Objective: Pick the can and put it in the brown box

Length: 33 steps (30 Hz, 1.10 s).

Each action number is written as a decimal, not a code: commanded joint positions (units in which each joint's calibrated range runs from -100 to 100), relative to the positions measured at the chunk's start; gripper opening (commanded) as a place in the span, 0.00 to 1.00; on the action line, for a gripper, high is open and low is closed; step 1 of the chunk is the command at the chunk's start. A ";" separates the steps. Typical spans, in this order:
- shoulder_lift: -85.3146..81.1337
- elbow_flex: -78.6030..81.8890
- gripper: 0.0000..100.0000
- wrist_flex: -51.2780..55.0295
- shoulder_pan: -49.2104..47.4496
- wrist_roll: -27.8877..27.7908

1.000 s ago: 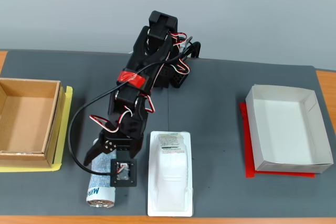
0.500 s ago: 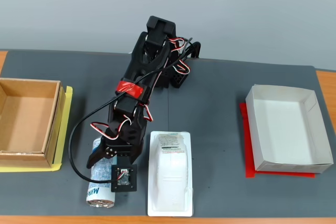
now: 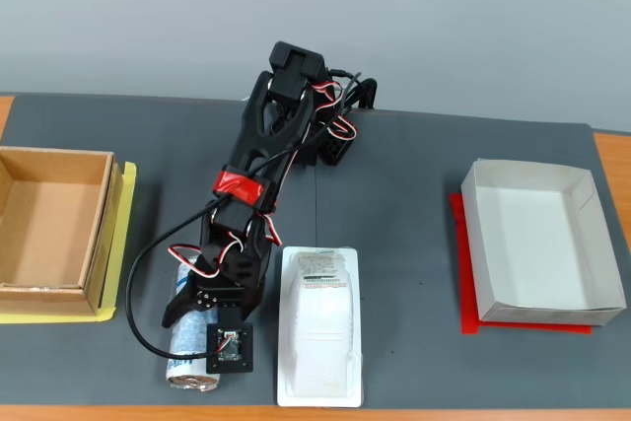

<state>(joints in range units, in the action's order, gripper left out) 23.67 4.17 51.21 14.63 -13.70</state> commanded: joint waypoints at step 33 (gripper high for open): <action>-1.60 -3.72 0.02 -1.34 0.88 0.05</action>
<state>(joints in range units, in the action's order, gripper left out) 24.77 2.27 49.48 15.59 -13.70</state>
